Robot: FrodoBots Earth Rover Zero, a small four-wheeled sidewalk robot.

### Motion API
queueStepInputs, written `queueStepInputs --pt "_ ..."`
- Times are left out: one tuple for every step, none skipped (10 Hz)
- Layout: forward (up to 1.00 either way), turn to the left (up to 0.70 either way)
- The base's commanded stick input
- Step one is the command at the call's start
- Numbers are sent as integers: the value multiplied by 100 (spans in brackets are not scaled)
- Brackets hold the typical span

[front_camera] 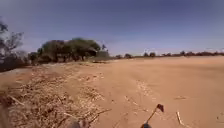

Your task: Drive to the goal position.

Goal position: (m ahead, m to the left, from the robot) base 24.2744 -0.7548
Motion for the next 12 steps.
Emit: queueStepInputs --pt "85 0" --pt "85 0" --pt "85 0" --pt "85 27" --pt "85 27" --pt "85 27" --pt "85 27" --pt "0 0" --pt "0 0" --pt "0 0" --pt "0 0" --pt "0 0"
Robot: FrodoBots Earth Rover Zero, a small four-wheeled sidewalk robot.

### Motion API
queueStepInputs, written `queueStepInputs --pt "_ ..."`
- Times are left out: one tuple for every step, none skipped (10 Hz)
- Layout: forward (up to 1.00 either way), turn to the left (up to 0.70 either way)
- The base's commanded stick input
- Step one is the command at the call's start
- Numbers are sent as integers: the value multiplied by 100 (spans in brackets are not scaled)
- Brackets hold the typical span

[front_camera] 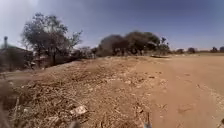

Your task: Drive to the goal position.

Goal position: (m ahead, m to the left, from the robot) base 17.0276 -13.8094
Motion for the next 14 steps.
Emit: queueStepInputs --pt "0 0" --pt "0 0" --pt "0 0" --pt "0 0" --pt "85 0" --pt "85 0" --pt "85 0" --pt "85 -12" --pt "85 -24" --pt "85 -27" --pt "85 -27" --pt "85 -27" --pt "85 -27" --pt "85 -27"
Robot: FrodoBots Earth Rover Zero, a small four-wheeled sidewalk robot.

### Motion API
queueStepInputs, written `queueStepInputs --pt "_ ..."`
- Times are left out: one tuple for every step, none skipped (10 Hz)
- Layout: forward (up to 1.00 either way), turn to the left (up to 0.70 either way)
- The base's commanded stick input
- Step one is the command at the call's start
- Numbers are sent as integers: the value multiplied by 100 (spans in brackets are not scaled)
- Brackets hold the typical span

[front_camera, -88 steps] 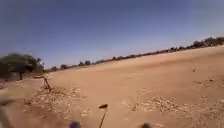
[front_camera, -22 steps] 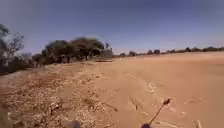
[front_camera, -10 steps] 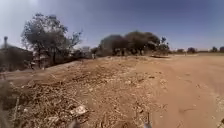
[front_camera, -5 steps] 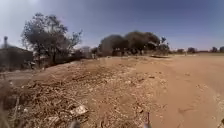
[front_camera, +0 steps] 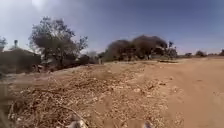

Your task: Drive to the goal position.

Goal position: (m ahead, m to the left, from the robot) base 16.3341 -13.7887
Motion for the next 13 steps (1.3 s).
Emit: queueStepInputs --pt "85 -27" --pt "85 -27" --pt "85 -27" --pt "85 -27" --pt "85 -27" --pt "85 -27" --pt "85 -27" --pt "85 -27" --pt "85 -27" --pt "85 -27" --pt "85 -27" --pt "85 -27" --pt "85 -27"
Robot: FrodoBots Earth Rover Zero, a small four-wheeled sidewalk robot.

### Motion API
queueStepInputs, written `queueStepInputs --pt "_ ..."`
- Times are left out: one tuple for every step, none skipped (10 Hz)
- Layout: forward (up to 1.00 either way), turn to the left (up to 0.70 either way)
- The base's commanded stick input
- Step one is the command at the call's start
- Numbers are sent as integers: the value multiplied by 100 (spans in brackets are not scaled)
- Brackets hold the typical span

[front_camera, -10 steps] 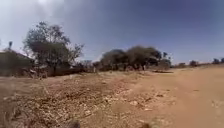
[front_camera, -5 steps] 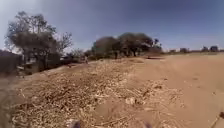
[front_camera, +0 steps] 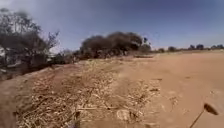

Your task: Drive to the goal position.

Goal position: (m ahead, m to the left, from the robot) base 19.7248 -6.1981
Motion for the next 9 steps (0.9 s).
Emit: queueStepInputs --pt "85 -27" --pt "85 -27" --pt "85 -27" --pt "85 -27" --pt "85 -27" --pt "85 -27" --pt "85 -27" --pt "85 -27" --pt "85 -27"
